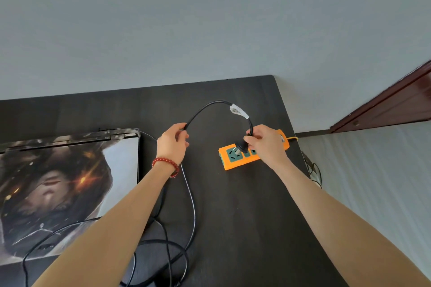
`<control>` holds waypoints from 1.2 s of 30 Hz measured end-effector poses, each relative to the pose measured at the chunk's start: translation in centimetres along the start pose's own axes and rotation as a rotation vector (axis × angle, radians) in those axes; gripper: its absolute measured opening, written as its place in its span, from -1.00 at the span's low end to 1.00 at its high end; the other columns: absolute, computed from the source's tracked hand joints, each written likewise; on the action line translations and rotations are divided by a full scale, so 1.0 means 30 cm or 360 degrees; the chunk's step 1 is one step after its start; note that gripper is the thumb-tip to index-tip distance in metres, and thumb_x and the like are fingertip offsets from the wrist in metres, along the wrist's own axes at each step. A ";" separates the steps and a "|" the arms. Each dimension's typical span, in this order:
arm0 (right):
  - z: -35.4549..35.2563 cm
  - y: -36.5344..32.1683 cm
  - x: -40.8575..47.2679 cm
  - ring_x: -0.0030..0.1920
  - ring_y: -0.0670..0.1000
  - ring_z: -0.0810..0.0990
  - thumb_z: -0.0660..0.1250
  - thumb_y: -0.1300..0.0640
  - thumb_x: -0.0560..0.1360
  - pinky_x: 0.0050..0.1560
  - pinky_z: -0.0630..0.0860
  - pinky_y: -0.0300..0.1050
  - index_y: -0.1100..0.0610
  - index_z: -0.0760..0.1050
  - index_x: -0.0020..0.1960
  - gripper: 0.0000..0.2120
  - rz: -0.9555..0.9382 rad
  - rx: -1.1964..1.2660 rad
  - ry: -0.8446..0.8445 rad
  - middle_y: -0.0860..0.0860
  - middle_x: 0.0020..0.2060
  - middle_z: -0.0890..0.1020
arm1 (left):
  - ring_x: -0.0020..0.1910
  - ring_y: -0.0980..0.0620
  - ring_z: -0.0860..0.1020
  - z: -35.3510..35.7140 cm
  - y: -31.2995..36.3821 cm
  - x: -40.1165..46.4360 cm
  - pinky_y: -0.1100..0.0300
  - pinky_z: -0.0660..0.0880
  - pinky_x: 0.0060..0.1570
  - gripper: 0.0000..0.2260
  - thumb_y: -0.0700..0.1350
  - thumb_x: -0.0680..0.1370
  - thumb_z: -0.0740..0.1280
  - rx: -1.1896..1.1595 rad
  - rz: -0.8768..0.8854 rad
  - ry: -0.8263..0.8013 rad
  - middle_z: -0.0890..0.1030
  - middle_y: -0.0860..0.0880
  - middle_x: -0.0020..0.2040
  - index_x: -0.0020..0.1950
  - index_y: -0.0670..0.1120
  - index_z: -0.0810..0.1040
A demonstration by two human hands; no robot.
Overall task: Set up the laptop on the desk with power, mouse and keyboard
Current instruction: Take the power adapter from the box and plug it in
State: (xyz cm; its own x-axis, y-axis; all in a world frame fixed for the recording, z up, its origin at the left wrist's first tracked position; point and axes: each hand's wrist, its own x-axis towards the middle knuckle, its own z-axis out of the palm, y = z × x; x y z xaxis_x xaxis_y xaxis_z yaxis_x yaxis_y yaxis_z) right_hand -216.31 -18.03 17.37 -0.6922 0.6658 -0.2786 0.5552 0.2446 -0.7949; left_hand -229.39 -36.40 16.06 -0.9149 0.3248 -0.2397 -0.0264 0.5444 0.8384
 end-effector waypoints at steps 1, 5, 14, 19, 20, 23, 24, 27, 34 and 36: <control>0.007 0.006 -0.001 -0.13 0.07 0.63 0.33 0.22 0.48 -0.07 0.57 -0.06 0.21 0.51 0.00 -0.88 -0.0029 -0.0057 0.0018 0.09 -0.16 0.62 | -0.32 0.12 0.54 -0.001 -0.007 0.001 0.19 0.52 -0.12 -0.75 -0.24 0.56 0.15 -0.0001 -0.0001 -0.0003 0.59 -0.02 -0.15 0.19 -0.08 0.50; 0.020 0.016 -0.003 -0.10 0.08 0.62 0.30 0.21 0.50 -0.03 0.57 0.00 0.22 0.50 0.02 -0.88 -0.0122 -0.0164 0.0064 0.12 -0.13 0.64 | -0.32 0.12 0.55 -0.009 -0.026 0.014 0.18 0.52 -0.09 -0.76 -0.25 0.56 0.16 -0.0018 -0.0003 -0.0011 0.58 -0.01 -0.16 0.18 -0.10 0.50; 0.085 0.013 -0.047 -0.14 -0.01 0.56 0.30 0.20 0.50 -0.17 0.44 -0.21 0.14 0.43 0.01 -0.89 -0.0379 -0.0556 -0.0055 0.03 -0.17 0.60 | -0.20 0.09 0.57 -0.044 -0.093 0.021 0.42 0.39 -0.26 -0.77 -0.24 0.57 0.15 -0.0018 -0.0081 0.0053 0.59 -0.02 -0.14 0.14 -0.08 0.51; 0.104 0.025 -0.077 0.06 0.03 0.55 0.31 0.26 0.49 0.08 0.49 -0.14 0.19 0.47 0.20 -0.72 -0.0325 -0.0487 -0.0110 0.09 0.01 0.58 | -0.18 0.07 0.56 -0.067 -0.121 0.016 0.38 0.41 -0.19 -0.76 -0.24 0.57 0.15 -0.0031 -0.0134 0.0076 0.60 -0.04 -0.12 0.14 -0.08 0.54; 0.111 0.026 -0.080 0.05 0.03 0.53 0.31 0.26 0.49 0.07 0.47 -0.16 0.21 0.49 0.17 -0.74 -0.0324 -0.0497 -0.0101 0.09 0.00 0.58 | -0.18 0.07 0.56 -0.072 -0.123 0.014 0.32 0.44 -0.15 -0.77 -0.24 0.57 0.15 -0.0038 -0.0140 0.0074 0.60 -0.04 -0.12 0.14 -0.08 0.53; 0.124 0.030 -0.080 0.00 0.01 0.52 0.33 0.27 0.47 -0.02 0.43 -0.26 0.23 0.53 0.09 -0.80 -0.0302 -0.0509 -0.0079 0.10 -0.04 0.57 | -0.14 0.06 0.56 -0.084 -0.130 0.013 0.22 0.49 -0.04 -0.77 -0.24 0.58 0.15 -0.0038 -0.0134 0.0050 0.59 -0.04 -0.10 0.15 -0.09 0.53; 0.120 0.031 -0.078 -0.03 -0.01 0.50 0.33 0.27 0.47 -0.08 0.39 -0.34 0.22 0.53 0.08 -0.82 -0.0299 -0.0508 -0.0078 0.10 -0.05 0.58 | -0.14 0.05 0.56 -0.086 -0.130 0.012 0.22 0.49 -0.03 -0.77 -0.24 0.58 0.15 -0.0034 -0.0122 0.0036 0.60 -0.04 -0.10 0.14 -0.08 0.53; 0.114 0.033 -0.072 -0.11 -0.07 0.46 0.35 0.25 0.46 -0.23 0.27 -0.45 0.21 0.55 0.02 -0.86 -0.0296 -0.0516 -0.0087 0.07 -0.10 0.58 | -0.13 0.06 0.57 -0.091 -0.134 0.019 0.29 0.47 -0.06 -0.77 -0.23 0.58 0.15 -0.0036 -0.0112 0.0018 0.60 -0.04 -0.10 0.13 -0.08 0.53; 0.108 0.023 -0.069 -0.13 -0.01 0.50 0.38 0.25 0.44 -0.17 0.36 -0.28 0.25 0.54 -0.05 -0.89 -0.0332 -0.0701 -0.0088 0.11 -0.13 0.58 | -0.09 0.06 0.56 -0.081 -0.134 0.018 0.27 0.46 0.03 -0.76 -0.24 0.57 0.17 -0.0044 -0.0067 -0.0026 0.60 -0.04 -0.07 0.18 -0.12 0.53; 0.108 0.008 -0.062 -0.11 0.03 0.53 0.38 0.21 0.45 -0.11 0.37 -0.16 0.24 0.56 -0.03 -0.87 -0.0384 -0.0833 -0.0081 0.11 -0.11 0.61 | -0.09 0.06 0.56 -0.085 -0.133 0.023 0.26 0.46 0.03 -0.76 -0.24 0.57 0.17 -0.0031 -0.0060 -0.0021 0.60 -0.04 -0.07 0.18 -0.13 0.53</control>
State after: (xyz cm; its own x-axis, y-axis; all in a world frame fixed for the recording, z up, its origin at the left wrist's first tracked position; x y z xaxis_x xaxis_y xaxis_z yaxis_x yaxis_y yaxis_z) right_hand -216.38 -21.50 15.96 -0.8417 0.5162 -0.1586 0.5241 0.7101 -0.4703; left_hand -230.94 -40.33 13.80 -0.9077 0.3145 -0.2778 -0.0688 0.5414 0.8379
